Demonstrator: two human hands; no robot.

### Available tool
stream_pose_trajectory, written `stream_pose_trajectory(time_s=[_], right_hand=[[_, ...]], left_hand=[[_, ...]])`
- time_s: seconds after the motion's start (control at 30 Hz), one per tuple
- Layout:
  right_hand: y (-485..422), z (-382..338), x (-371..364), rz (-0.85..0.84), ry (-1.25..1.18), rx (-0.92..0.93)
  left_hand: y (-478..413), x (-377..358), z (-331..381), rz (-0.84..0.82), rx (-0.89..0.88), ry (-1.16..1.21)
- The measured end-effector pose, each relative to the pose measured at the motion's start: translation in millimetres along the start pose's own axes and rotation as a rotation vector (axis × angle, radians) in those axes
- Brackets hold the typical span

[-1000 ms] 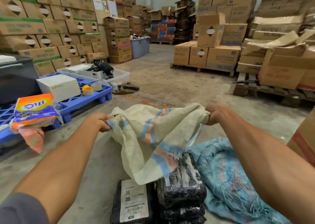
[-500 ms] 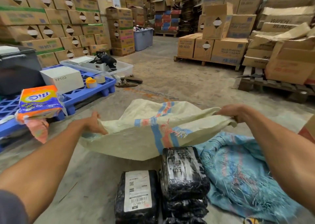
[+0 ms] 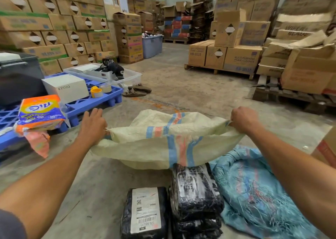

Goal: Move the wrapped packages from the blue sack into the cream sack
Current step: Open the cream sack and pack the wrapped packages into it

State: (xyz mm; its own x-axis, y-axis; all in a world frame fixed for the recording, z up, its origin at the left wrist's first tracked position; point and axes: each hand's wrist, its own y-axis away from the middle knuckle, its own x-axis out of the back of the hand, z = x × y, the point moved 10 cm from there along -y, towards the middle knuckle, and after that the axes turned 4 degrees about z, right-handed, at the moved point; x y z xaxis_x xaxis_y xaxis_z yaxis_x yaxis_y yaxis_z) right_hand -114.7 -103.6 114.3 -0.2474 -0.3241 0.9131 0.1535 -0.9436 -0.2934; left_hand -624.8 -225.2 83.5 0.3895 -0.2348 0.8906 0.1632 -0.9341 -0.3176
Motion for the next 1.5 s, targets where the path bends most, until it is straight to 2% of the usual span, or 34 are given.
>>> stream_pose_trajectory(time_s=[0.03,0.13,0.2,0.23,0.3,0.33,0.37,0.43,0.47,0.5,0.53,0.57,0.6,0.67,0.7,0.77,0.83,0.9,0.97,1.0,1.03,1.1,1.13,1.2,1.27,1.4,1.5], right_hand=[[1,-1,1,-0.022,-0.035,-0.064],[4,-6,-11,-0.182,-0.309,-0.25],[4,-11,-24,-0.315,-0.612,-0.407],[6,-17,-29,-0.379,-0.856,-0.526],[16,-33,-42,-0.486,-1.318,-0.773],[21,-37,-50,-0.52,-1.48,-0.88],[26,-39,-59,-0.557,-1.608,-0.975],[35,-33,-81,-0.609,-1.806,-1.215],[41,-29,-93,-0.638,-1.85,-1.339],[42,-27,-101,-0.679,-1.856,-1.368],[43,-23,-101,-0.704,-1.829,-1.326],[43,-19,-99,-0.72,-1.767,-1.266],[42,-16,-99,-0.749,-1.714,-1.183],[45,-14,-102,-0.851,-1.621,-1.05],[45,-7,-106,-0.865,-1.617,-1.023],[51,9,-106,-0.855,-1.613,-0.999],[64,18,-91,-0.801,-1.702,-1.032],[70,15,-74,-0.753,-1.852,-0.994],[65,10,-62,-0.731,-1.954,-0.895],[61,6,-55,-0.735,-1.969,-0.821],[57,1,-48,-0.746,-1.919,-0.728],[47,-5,-46,-0.759,-1.566,-0.519],[39,-2,-50,-0.708,-1.328,-0.451],[16,7,-45,-0.494,-0.899,-0.358],[-3,13,-33,-0.298,-0.589,-0.306],[-3,11,-5,-0.029,-0.437,-0.324],[-2,0,8,0.059,-0.36,-0.308]], left_hand=[[-3,8,4,0.027,0.018,-0.023],[-5,18,0,-0.006,0.346,0.346],[1,8,-10,-0.075,0.668,0.708],[2,-10,-7,-0.169,0.807,0.943],[4,-45,14,-0.341,1.119,1.598],[12,-52,21,-0.375,1.275,1.8],[21,-57,27,-0.373,1.42,1.971],[38,-68,32,-0.343,1.607,2.111],[46,-73,29,-0.352,1.649,2.073],[53,-73,27,-0.344,1.668,2.089],[58,-72,17,-0.33,1.594,1.964],[60,-66,9,-0.324,1.446,1.867],[54,-62,19,-0.484,1.26,1.82],[54,-82,-4,-0.532,1.218,1.625],[55,-90,-6,-0.62,1.216,1.708],[64,-84,-16,-0.774,1.174,1.725],[66,-79,-22,-0.798,1.103,1.752],[63,-68,-24,-0.818,0.959,1.728],[57,-62,-26,-0.826,0.774,1.554],[50,-62,-31,-0.812,0.665,1.347],[41,-61,-36,-0.751,0.581,1.119],[20,-54,-43,-0.555,0.501,0.793],[12,-51,-45,-0.465,0.496,0.713],[4,-51,-50,-0.318,0.564,0.673],[9,-48,-61,-0.154,0.679,0.671],[14,-10,-67,0.107,0.655,0.346],[5,-1,-54,0.148,0.588,0.414]])
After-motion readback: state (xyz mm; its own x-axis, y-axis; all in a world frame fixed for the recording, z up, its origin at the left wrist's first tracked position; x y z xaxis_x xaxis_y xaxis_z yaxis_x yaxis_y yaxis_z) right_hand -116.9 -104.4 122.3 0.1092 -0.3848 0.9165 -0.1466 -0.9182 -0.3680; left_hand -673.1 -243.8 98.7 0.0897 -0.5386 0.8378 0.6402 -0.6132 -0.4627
